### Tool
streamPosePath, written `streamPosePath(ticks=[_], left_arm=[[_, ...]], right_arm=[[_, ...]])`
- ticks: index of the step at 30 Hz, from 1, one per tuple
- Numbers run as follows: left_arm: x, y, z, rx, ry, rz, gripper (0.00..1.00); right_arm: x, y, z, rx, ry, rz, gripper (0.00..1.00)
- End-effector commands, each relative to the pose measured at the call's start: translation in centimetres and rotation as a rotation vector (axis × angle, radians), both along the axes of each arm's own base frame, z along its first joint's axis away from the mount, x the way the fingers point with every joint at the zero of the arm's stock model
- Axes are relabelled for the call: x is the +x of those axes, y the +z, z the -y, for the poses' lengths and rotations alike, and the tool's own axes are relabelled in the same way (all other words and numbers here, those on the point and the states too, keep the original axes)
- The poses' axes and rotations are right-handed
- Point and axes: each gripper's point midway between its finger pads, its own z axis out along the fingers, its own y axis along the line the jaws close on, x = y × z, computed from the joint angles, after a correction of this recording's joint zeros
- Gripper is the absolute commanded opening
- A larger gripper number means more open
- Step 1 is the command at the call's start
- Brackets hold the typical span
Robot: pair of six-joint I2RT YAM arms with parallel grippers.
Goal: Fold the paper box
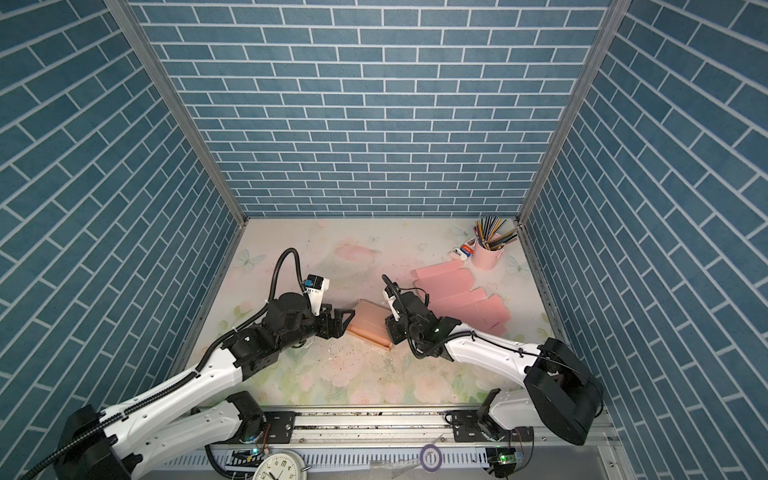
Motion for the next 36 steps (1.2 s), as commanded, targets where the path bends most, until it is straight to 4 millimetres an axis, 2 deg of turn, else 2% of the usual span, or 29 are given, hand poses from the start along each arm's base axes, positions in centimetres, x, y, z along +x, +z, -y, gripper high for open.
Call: streamPosePath(ticks=[1, 8, 13, 18, 22, 28, 30, 36], left_arm=[[1.4, 0.1, 1.4, -0.005, -0.073, -0.014, 0.88], [3.4, -4.1, 2.9, 0.054, -0.106, -0.094, 0.87], [3.5, -7.1, 2.5, 0.08, -0.093, -0.14, 0.83], [3.0, -9.5, 1.6, 0.123, -0.079, -0.179, 0.74], [2.6, -10.5, 1.3, 0.129, -0.076, -0.197, 0.7], [2.4, -10.8, 1.1, 0.125, -0.07, -0.198, 0.65], [2.2, -11.1, 1.0, 0.127, -0.073, -0.204, 0.64], [1.8, -11.2, 0.9, 0.124, -0.078, -0.204, 0.62]], right_arm=[[-0.5, -0.7, 0.2, -0.012, -0.012, -0.034, 0.27], [-1.0, -0.9, 0.3, -0.014, -0.016, -0.043, 0.27], [-1.1, -0.9, 0.5, -0.003, -0.037, -0.052, 0.27], [-1.2, -0.5, 0.8, 0.01, -0.046, -0.044, 0.28], [-1.2, 0.3, 1.1, 0.028, -0.07, -0.047, 0.29], [-2.2, 3.7, 0.9, 0.186, -0.084, -0.06, 0.36], [-2.6, 3.9, 1.0, 0.224, -0.097, -0.087, 0.38], [-4.3, 2.3, 2.0, 0.291, -0.145, -0.192, 0.4]])
